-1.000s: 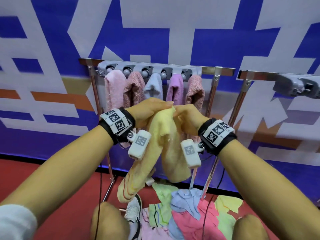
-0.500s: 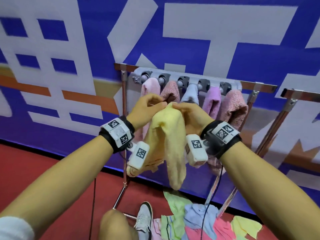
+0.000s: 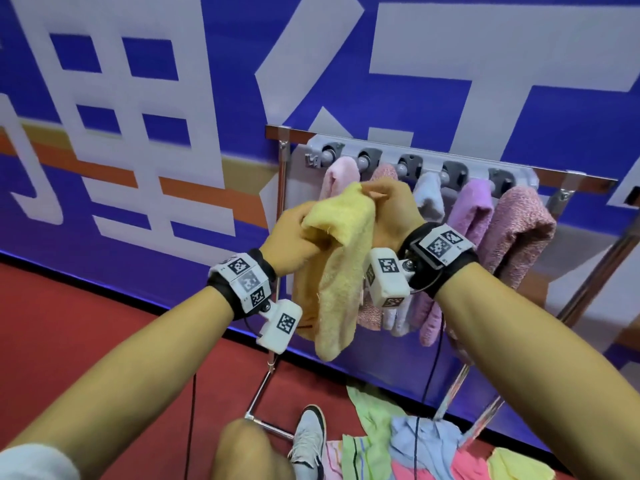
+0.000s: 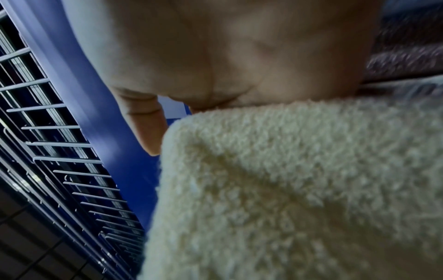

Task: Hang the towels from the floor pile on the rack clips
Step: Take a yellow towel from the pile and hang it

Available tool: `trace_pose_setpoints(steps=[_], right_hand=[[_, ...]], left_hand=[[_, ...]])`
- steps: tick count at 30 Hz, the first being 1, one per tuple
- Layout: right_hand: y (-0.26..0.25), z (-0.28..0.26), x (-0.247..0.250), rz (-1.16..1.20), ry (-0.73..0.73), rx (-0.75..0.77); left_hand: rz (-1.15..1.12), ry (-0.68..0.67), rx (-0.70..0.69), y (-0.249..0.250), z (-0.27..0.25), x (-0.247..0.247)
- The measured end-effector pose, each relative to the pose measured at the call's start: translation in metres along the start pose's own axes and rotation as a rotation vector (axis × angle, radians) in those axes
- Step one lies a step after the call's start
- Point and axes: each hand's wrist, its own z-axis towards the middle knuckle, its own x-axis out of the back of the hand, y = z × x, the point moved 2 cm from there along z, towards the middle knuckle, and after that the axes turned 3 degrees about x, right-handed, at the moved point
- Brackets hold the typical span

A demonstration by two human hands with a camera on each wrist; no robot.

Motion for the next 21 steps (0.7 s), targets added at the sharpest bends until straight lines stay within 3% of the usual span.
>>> trace_pose_setpoints(steps=[5,9,12,16,21], right_hand=[[-0.002,0.019,-0.031,-0.083,0.02,0.012],[-0.004,0.048,-0.048,-0.213,0.091,0.028],[-0.002,0.065,-0.061,-0.363,0.123,0.01],[-0.001,0.089,-0.077,-0.566,0.055,0.046],[-0.025,0.111,-0.091,-0.625,0.033,0.114]], left_hand=[[0.124,0.252,0.014,-0.025,0.013,0.022],[0.134,0.436,-0.005,-0.017,0.026,0.047],[0.017,0.577,0.066,-0.012,0.04,0.065],[-0.395,0.695,0.238,-0.01,0.058,0.081],[-0.563,0.699,0.309,-0.005,0.074,0.08]])
